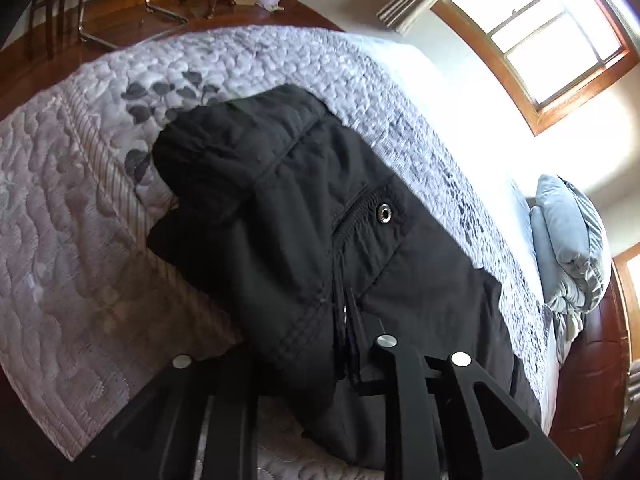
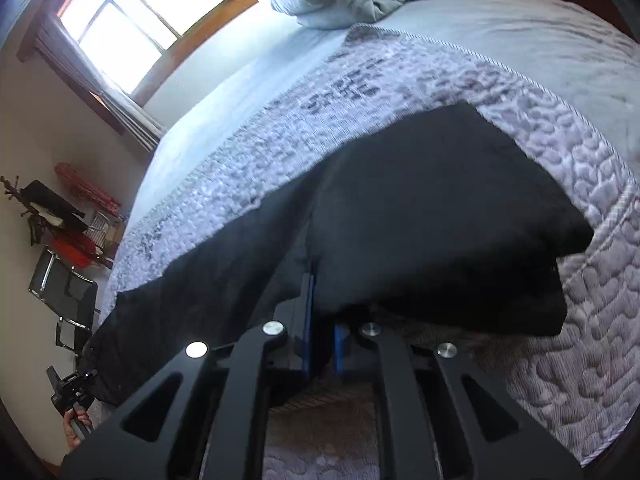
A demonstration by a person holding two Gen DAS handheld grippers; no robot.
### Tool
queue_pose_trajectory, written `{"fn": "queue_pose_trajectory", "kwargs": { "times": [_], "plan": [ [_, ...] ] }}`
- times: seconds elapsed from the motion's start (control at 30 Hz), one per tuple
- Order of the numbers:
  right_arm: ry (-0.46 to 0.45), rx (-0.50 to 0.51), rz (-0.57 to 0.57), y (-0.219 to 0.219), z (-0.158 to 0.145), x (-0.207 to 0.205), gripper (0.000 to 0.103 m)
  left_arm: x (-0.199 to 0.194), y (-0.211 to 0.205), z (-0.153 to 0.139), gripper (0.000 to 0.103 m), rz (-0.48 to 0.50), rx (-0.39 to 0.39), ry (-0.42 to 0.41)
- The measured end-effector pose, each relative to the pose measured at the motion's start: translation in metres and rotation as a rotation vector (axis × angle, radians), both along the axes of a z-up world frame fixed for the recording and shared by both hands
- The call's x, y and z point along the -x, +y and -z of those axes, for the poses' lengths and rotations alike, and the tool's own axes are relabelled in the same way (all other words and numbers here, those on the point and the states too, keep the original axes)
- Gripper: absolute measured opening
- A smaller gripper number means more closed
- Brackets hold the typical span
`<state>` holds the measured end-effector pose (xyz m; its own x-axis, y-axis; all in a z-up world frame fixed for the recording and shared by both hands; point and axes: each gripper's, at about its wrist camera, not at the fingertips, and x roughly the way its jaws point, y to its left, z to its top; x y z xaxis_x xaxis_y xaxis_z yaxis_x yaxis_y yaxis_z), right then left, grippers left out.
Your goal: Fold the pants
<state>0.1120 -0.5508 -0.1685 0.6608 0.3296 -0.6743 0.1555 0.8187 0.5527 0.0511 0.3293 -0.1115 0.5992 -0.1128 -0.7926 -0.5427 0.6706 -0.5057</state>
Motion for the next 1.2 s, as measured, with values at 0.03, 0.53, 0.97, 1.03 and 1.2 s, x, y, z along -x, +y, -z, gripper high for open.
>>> {"fn": "queue_pose_trajectory", "kwargs": {
  "times": [0.03,0.53,0.97,1.03,1.2],
  "plan": [
    [0.024,-0.006,0.012,-0.004,0.009,0.005,0.01,0.003,0.001,0.003,0.025,-0.004,0.006,-0.002],
    [0.056,-0.209,0.217,-0.083,0.038,0.053,0.078,0.051,-0.032,-0.047,0.053,0.005,-0.198,0.011],
    [-0.212,0.096,0.063,-0.031,-0.048,0.03,0.008,0.035,-0.103,-0.067,0.063,0.152,-0.145,-0.052],
    [-0.309,0.144,-0.011,-0.018,-0.069,0.041,0.007,0.029,-0.114,-0.066,0.065,0.185,-0.141,-0.056],
    [-0.146,0.109,0.079,-0.053,-0.026,0.043,0.023,0.02,-0.14,-0.064,0.066,0.256,-0.125,-0.054]
  ]
}}
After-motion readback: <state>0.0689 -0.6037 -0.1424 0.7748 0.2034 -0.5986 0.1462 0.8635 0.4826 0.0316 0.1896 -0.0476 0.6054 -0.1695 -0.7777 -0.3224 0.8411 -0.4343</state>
